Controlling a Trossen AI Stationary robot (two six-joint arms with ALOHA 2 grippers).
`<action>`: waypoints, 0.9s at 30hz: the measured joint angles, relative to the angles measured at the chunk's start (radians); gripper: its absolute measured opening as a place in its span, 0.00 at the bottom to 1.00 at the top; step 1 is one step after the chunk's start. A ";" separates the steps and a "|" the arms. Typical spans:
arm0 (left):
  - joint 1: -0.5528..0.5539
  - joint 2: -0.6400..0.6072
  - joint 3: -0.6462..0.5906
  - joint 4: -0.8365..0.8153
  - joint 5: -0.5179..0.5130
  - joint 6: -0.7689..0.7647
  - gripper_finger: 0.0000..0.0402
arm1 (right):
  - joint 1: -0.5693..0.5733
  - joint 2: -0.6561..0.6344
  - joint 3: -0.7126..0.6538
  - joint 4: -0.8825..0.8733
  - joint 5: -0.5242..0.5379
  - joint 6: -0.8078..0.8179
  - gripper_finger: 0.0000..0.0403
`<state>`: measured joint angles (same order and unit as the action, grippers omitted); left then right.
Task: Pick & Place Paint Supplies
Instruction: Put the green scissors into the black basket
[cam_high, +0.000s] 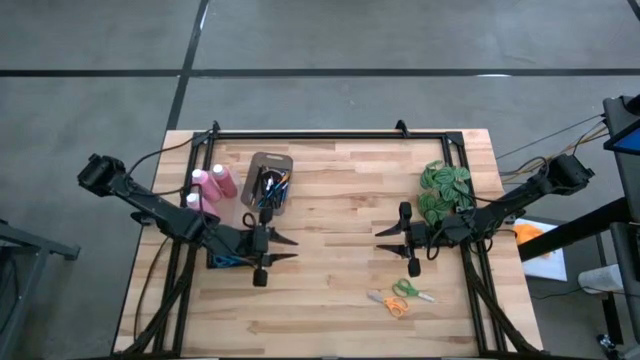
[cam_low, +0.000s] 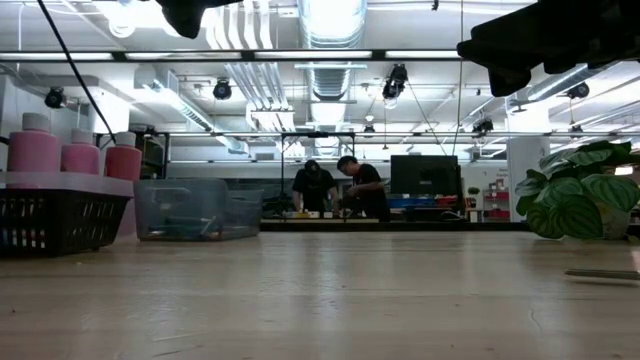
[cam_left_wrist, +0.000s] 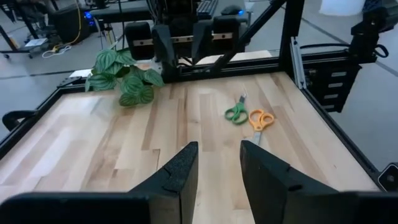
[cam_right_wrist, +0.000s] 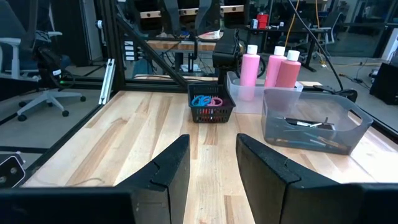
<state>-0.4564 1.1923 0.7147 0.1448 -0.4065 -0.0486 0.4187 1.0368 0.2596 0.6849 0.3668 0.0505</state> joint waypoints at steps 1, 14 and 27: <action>0.000 0.000 0.000 -0.001 0.000 0.000 0.30 | 0.000 0.000 0.000 0.000 0.000 -0.001 0.32; 0.000 0.000 -0.001 -0.033 0.000 -0.003 0.30 | 0.000 0.000 0.000 0.000 0.000 -0.001 0.32; 0.000 0.000 -0.001 -0.033 0.000 -0.004 0.30 | 0.000 0.000 0.000 0.000 0.000 -0.001 0.32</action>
<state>-0.4564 1.1923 0.7139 0.1114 -0.4065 -0.0521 0.4187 1.0370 0.2596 0.6849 0.3668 0.0499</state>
